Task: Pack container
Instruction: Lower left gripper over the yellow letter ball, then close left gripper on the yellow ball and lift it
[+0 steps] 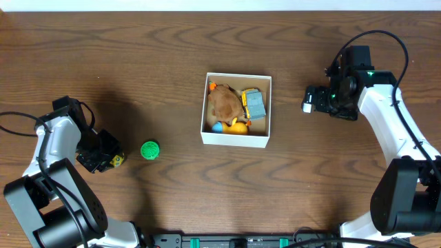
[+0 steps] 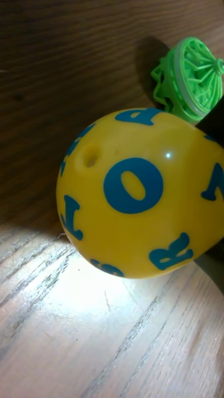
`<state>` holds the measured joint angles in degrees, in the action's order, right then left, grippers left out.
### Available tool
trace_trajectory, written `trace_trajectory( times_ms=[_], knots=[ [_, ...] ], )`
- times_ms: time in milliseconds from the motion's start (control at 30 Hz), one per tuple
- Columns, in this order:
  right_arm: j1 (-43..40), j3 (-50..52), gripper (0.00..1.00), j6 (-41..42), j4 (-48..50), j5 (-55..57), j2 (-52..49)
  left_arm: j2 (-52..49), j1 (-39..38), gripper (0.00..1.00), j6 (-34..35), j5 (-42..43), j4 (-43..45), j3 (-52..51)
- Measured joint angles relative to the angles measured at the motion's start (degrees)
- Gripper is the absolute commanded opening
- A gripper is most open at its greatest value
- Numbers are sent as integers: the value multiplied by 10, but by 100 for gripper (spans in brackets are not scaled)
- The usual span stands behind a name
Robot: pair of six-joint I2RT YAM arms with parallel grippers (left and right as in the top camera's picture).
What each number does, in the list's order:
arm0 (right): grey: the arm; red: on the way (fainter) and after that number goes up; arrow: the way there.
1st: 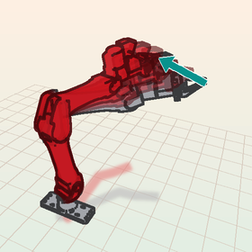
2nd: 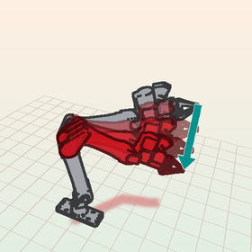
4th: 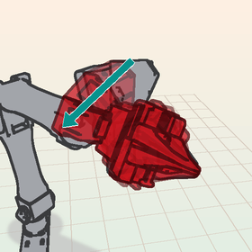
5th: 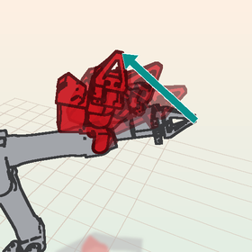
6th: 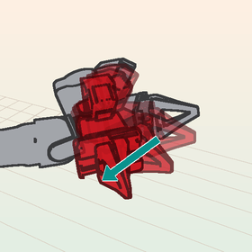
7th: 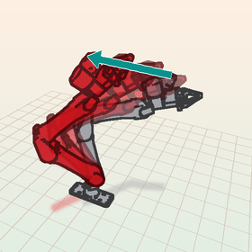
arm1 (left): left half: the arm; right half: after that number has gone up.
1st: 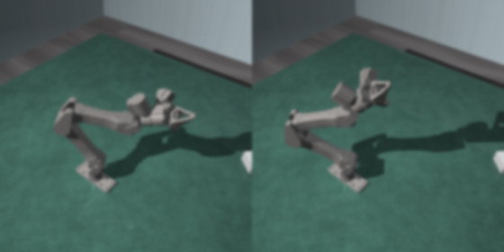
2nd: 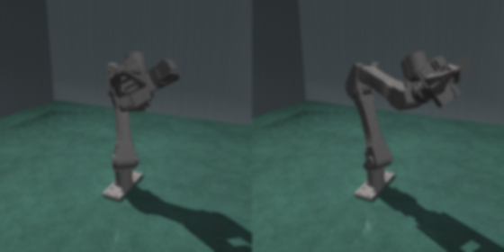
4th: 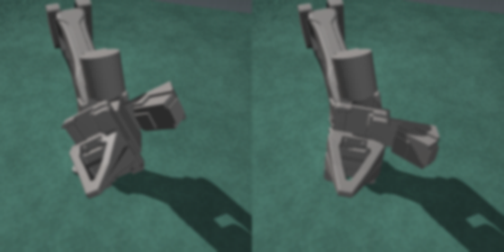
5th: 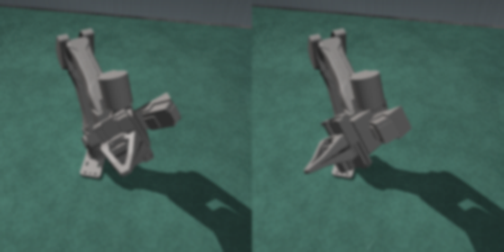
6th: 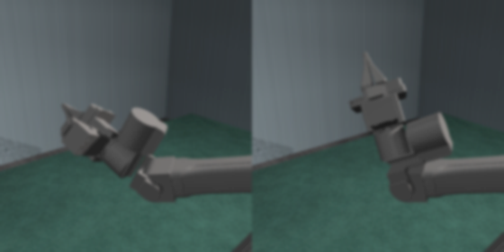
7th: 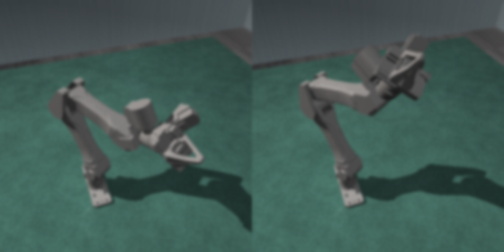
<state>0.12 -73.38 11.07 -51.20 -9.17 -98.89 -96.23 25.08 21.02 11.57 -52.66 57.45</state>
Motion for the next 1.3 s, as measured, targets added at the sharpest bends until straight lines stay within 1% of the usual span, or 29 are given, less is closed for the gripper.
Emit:
trace_trajectory(
  times_ms=[67, 100, 200, 400, 633, 800, 833, 900, 933, 1000, 1033, 1200, 1300],
  knots=[
    [0, 0, 99, 0, 0, 0, 0, 0, 0, 19, 1, 0, 0, 0],
    [0, 0, 99, 0, 0, 0, 0, 0, 0, 13, 0, 0, -1, 0],
    [0, 0, 99, 0, 0, 0, 0, 0, 0, 7, 0, 0, -7, 0],
    [0, 0, 99, 0, 0, 0, 0, 4, -5, 6, -3, 1, -30, 21],
    [0, 0, 99, 0, 0, 0, 0, 50, -55, 6, -12, 0, -35, 64],
    [0, 0, 99, 0, 0, 0, 0, 96, -90, 6, -14, -16, -37, 74],
    [0, 0, 99, 0, 0, 0, 0, 98, -90, 8, -15, -22, -37, 74],
    [0, 0, 99, 0, 0, 0, 0, 95, -90, 47, -19, -34, -30, 74],
    [0, 0, 99, 0, 0, 0, 0, 93, -90, 61, -16, -38, -22, 74],
    [0, 0, 99, 0, 0, 0, 0, 91, -90, 83, -16, -44, 0, 74],
    [0, 0, 99, 0, 0, 0, 0, 90, -90, 98, -18, -45, 15, 74],
    [0, 0, 99, 0, 0, 0, 0, 90, -104, 98, -38, -52, 86, 75],
    [0, 0, 99, 0, 0, 0, 0, 82, -113, 98, -46, -52, 112, 82]
  ],
)
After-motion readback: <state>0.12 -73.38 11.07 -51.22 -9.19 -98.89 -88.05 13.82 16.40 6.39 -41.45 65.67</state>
